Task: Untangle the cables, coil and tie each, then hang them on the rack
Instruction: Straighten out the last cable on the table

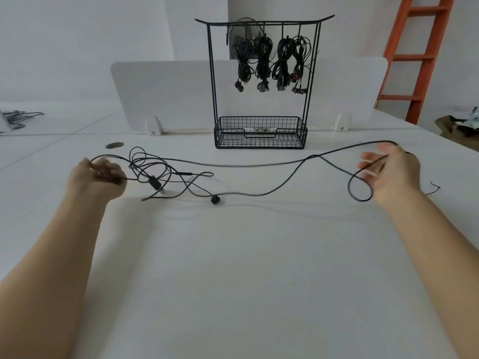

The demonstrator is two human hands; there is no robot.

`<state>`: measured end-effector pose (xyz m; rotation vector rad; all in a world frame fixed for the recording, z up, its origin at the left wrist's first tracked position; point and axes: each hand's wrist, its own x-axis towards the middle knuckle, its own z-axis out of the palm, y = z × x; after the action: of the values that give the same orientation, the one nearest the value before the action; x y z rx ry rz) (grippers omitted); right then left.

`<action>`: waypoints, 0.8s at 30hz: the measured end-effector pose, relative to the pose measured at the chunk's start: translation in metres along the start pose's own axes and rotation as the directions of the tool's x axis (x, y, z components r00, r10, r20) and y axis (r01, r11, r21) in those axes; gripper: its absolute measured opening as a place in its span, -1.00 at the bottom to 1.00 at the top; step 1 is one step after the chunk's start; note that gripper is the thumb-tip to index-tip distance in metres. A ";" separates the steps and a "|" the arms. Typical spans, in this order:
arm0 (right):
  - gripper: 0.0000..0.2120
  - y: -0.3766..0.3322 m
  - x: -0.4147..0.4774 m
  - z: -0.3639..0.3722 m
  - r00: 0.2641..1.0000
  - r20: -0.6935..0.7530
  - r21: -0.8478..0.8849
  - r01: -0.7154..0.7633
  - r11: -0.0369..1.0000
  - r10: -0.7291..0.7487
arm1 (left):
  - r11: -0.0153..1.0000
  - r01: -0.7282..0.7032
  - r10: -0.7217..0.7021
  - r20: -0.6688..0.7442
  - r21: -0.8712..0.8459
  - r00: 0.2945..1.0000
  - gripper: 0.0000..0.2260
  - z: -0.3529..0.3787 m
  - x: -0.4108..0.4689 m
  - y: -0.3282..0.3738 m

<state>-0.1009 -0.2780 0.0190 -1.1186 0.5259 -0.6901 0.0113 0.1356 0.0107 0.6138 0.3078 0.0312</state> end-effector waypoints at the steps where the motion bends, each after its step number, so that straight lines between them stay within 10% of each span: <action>1: -0.80 0.002 -0.004 0.005 0.996 0.089 -0.138 0.022 0.990 -0.010 | 0.999 -0.040 0.039 0.066 0.014 0.997 -0.40 0.006 -0.003 -0.001; 3: -0.70 0.011 -0.013 0.015 0.950 0.306 -0.523 0.216 0.825 -0.054 | 0.981 -0.139 0.110 0.200 0.138 0.974 -0.45 0.019 -0.013 -0.009; 6: -0.63 0.026 -0.022 0.019 0.773 0.629 -0.777 0.624 0.082 0.080 | 0.858 -0.331 0.162 0.403 0.393 0.901 -0.64 0.039 -0.030 -0.024; 7: -0.64 0.027 -0.028 0.020 0.734 0.652 -0.744 0.668 -0.026 0.188 | 0.817 -0.385 0.158 0.475 0.429 0.865 -0.66 0.043 -0.036 -0.028; 10: -0.69 0.024 -0.045 0.022 0.655 0.695 -0.692 0.721 0.031 0.297 | 0.756 -0.492 0.114 0.654 0.432 0.748 -0.70 0.047 -0.050 -0.035; 16: -0.55 0.010 -0.063 0.032 0.677 0.722 -0.588 0.709 0.388 -0.144 | 0.743 -0.518 -0.021 0.788 0.424 0.615 -0.79 0.054 -0.066 -0.042; 20: -0.64 0.029 -0.079 0.047 0.296 0.632 -0.376 0.925 0.050 -0.716 | 0.725 -0.513 -0.123 0.819 0.459 0.560 -0.86 0.056 -0.071 -0.054; 24: -0.35 0.062 -0.102 0.069 0.506 0.862 -0.389 0.712 0.584 -0.042 | 0.754 -0.433 -0.354 0.860 0.495 0.366 -0.73 0.052 -0.068 -0.059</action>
<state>-0.1083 -0.1434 -0.0097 -2.2271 -0.3616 -0.2870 -0.0422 0.0502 0.0362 1.2713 -0.9389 -0.4167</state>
